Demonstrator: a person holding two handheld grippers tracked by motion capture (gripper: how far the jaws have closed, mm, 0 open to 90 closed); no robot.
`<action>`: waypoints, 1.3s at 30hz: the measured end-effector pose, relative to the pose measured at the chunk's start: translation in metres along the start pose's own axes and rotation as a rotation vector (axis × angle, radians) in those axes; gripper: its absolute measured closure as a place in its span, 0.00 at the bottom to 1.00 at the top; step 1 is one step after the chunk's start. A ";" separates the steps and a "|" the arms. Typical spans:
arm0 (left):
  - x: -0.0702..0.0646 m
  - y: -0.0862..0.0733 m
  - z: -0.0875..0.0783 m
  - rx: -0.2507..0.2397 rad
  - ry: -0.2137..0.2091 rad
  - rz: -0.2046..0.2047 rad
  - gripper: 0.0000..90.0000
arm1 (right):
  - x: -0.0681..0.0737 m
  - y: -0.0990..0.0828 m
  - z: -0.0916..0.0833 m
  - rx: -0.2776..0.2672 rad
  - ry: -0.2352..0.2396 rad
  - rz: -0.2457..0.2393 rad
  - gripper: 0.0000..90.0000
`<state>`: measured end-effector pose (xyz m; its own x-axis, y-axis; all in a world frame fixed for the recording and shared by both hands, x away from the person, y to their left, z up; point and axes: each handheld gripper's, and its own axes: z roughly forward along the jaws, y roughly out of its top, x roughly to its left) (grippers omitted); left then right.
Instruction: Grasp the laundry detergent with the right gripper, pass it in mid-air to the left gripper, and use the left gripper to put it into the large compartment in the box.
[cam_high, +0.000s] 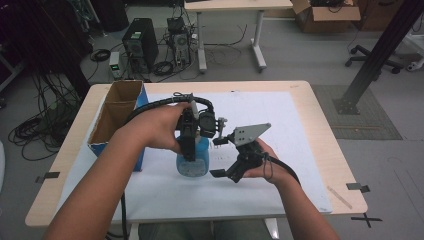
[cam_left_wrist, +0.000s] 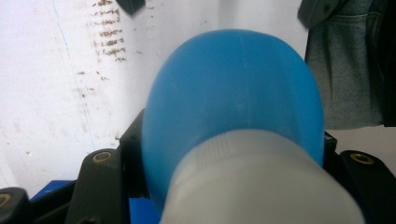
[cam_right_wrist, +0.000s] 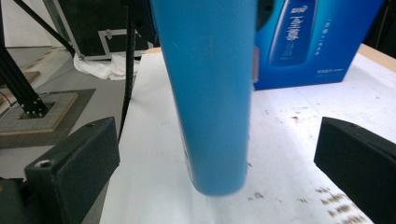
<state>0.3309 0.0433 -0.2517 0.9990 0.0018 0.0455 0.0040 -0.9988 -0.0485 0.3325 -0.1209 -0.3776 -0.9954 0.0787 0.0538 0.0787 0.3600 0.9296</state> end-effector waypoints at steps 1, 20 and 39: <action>0.000 0.000 -0.001 0.000 -0.005 -0.008 0.43 | 0.000 0.000 -0.003 0.000 0.000 0.001 0.00; 0.018 -0.017 -0.016 0.020 -0.058 -0.326 0.43 | -0.022 0.015 -0.079 0.217 -0.158 -0.046 0.01; 0.042 -0.041 -0.046 -0.006 -0.040 -0.684 0.43 | -0.043 0.014 -0.112 0.411 -0.239 0.008 0.02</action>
<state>0.3703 0.0826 -0.2016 0.7726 0.6343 0.0271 0.6348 -0.7725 -0.0166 0.3703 -0.2233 -0.3260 -0.9582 0.2774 -0.0703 0.1487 0.6926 0.7059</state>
